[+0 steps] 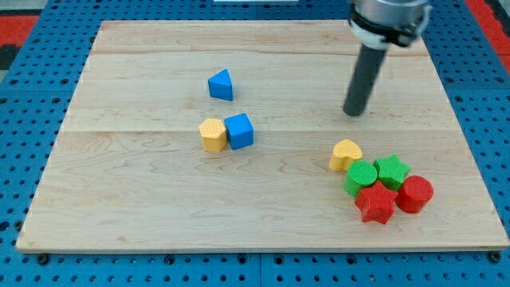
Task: Slide the blue triangle to the parallel right of the yellow hexagon
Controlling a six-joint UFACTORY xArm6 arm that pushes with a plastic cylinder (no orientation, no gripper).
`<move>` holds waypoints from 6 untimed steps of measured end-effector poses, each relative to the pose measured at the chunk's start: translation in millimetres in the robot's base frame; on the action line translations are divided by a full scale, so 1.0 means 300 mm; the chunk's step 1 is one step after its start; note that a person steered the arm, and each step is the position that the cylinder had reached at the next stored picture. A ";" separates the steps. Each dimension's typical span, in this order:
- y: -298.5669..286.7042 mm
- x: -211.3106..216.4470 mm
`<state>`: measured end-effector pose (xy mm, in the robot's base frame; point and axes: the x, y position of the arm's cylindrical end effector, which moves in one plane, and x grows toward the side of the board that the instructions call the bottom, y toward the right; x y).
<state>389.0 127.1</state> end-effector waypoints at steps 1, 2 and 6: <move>-0.271 -0.183; -0.504 -0.342; -0.657 -0.191</move>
